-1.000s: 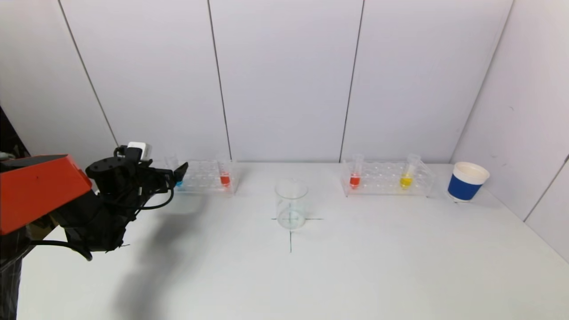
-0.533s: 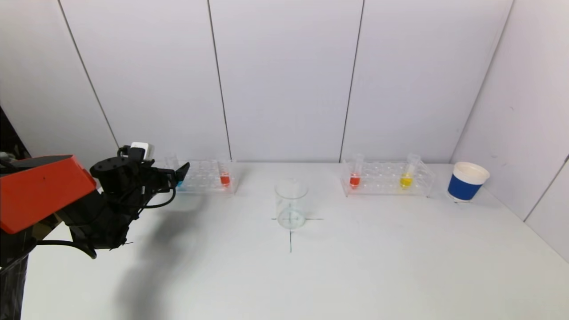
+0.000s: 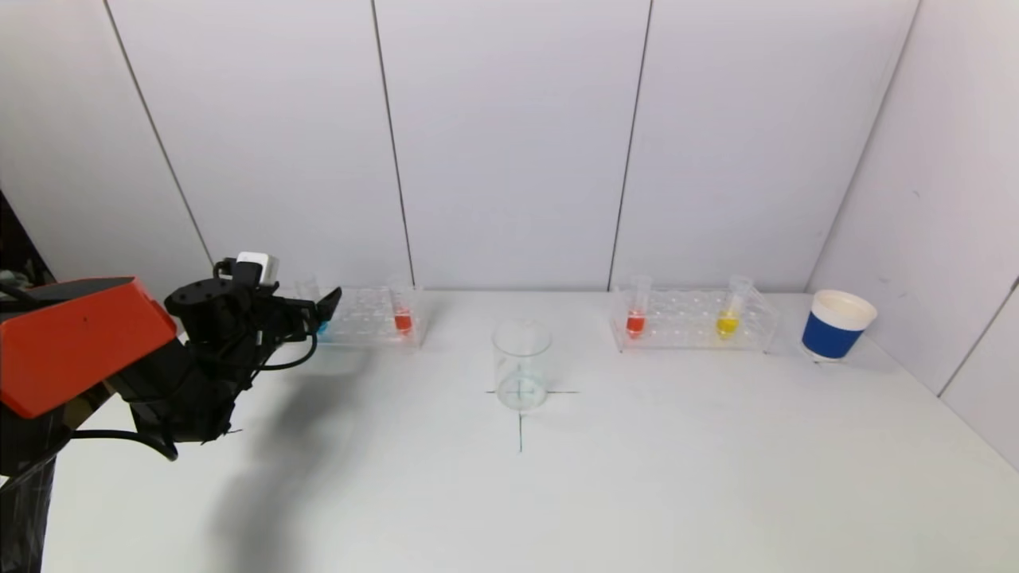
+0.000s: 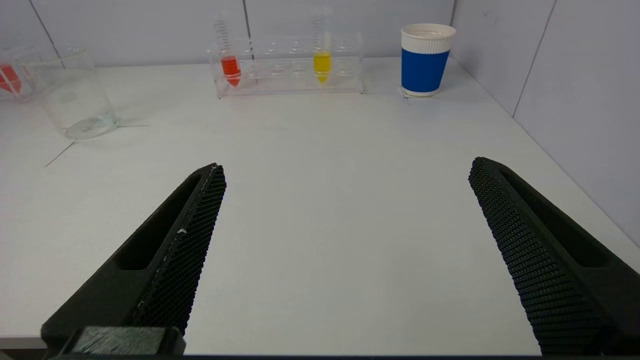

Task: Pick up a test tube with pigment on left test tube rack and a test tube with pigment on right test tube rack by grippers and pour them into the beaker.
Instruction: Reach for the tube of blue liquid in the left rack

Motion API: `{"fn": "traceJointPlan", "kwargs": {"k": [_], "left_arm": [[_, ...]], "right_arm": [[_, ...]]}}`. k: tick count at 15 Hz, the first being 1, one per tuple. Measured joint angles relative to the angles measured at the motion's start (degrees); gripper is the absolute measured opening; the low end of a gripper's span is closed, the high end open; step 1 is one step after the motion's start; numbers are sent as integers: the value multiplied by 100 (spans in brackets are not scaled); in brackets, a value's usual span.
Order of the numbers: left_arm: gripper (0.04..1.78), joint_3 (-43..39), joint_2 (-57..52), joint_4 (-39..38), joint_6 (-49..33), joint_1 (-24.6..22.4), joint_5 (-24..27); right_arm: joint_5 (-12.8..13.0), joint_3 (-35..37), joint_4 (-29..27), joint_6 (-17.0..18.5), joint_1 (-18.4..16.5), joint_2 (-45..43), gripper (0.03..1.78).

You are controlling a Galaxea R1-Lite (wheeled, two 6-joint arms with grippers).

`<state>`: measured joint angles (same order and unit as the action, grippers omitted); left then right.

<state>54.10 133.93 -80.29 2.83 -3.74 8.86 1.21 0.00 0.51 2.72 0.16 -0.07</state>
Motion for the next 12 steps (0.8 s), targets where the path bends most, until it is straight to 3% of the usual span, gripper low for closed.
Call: {"fn": "traceJointPlan", "kwargs": {"k": [12], "left_arm": [[176, 232, 113, 5, 15, -2, -2]], "right_arm": [[2, 0, -2, 0, 0, 0, 177]]}}
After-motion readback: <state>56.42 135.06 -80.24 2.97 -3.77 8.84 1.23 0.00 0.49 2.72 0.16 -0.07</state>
